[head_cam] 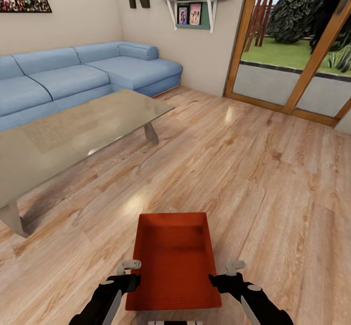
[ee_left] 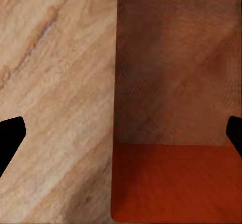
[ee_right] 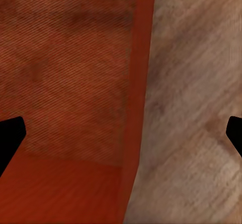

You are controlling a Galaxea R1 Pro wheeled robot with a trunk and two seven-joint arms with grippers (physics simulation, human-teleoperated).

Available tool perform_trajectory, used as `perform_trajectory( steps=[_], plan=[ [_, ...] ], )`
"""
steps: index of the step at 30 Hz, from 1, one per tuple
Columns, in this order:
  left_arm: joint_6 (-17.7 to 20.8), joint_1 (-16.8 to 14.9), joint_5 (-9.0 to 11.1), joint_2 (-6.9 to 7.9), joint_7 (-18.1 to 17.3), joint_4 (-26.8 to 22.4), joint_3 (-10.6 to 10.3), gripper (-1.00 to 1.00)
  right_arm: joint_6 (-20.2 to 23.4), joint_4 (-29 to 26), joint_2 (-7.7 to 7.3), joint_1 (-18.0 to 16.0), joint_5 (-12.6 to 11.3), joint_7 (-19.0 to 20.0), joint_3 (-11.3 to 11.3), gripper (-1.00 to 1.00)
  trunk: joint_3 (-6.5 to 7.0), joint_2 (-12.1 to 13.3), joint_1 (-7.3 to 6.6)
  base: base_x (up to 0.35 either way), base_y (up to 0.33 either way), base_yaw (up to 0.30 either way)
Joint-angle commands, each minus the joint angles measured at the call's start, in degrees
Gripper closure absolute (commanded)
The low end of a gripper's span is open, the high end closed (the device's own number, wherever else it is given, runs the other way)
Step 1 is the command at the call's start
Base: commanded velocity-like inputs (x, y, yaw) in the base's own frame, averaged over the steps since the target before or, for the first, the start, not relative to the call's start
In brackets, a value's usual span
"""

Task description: Move the two storage containers from the living room to the garage. In the garage, place one container on the floor and stack the other container on top of it (either order is fine).

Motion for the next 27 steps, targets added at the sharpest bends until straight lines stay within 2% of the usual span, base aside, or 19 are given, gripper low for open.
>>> perform_trajectory(
  steps=[1, 7, 24, 27],
  plan=[
    [0.31, -0.01, 0.31, 0.03, 0.37, -0.09, -0.1, -1.0, 0.33, -0.12, -0.05, 0.0, -0.18, 0.01, 0.23, -1.0, -0.23, -0.43, 0.22, 0.0, 0.0, 0.0],
    [0.34, -0.01, 0.3, 0.09, 0.37, -0.09, -0.1, -1.0, 0.33, -0.12, -0.03, 0.0, -0.18, 0.01, 0.2, -1.0, -1.3, -2.84, 1.53, 0.0, 0.0, 0.0],
    [0.37, -0.01, 0.39, 0.08, 0.29, -0.09, -0.1, -1.0, 0.33, -0.12, -0.03, 0.0, -0.17, 0.01, 0.27, -1.0, -1.3, -2.84, 1.53, 0.0, 0.0, 0.0],
    [0.45, -0.01, 0.39, 0.05, 0.29, -0.09, -0.1, -1.0, 0.33, -0.12, -0.05, 0.0, -0.19, 0.01, 0.27, -1.0, -1.84, -4.04, 2.19, 0.0, 0.0, 0.0]
  ],
)
